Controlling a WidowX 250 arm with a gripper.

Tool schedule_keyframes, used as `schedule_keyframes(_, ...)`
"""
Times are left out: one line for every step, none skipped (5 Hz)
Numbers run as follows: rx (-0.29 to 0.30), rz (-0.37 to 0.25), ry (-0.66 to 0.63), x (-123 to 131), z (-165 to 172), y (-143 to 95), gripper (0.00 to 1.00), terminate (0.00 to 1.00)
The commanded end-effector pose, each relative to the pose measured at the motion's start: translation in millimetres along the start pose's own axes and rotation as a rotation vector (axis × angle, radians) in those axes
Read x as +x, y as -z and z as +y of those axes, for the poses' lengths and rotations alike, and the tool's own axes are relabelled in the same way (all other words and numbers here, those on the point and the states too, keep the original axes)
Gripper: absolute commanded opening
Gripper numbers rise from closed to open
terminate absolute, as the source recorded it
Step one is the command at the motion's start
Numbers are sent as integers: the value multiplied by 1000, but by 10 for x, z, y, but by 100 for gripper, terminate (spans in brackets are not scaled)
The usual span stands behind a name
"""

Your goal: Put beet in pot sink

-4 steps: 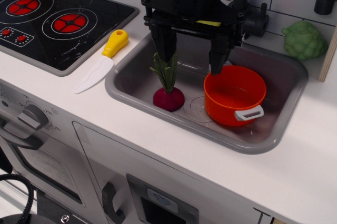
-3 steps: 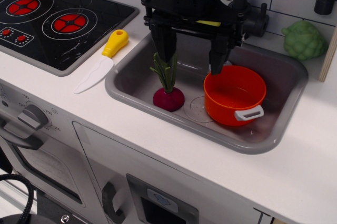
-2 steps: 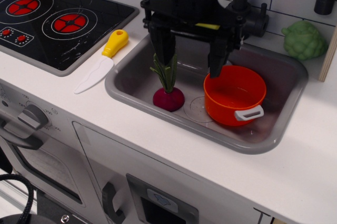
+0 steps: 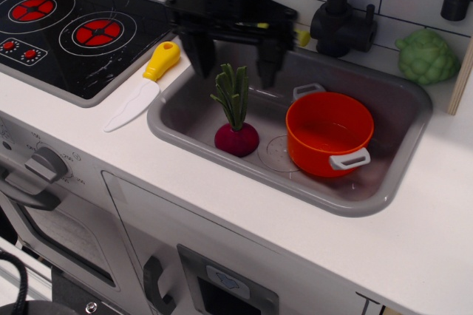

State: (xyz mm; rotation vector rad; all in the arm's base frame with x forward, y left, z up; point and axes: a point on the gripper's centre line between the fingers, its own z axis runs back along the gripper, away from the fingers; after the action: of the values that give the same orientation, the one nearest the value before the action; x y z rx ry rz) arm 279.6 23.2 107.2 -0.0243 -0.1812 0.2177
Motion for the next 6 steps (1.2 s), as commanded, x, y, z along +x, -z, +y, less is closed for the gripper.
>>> schedule_keyframes(-2,-100,-78,425,237,41,100,0)
schedule_keyframes(40,-105,-112,474,227,232,100,0)
schedule_keyframes(91,-113,-107,456,256,430,100,0)
schedule_keyframes(83,-73,-119,404,280,580,100,0)
schedule_keyframes(68,-43,-137,336,228,701,100,0)
schedule_keyframes(80,-45,-148,337,224,724,0,0)
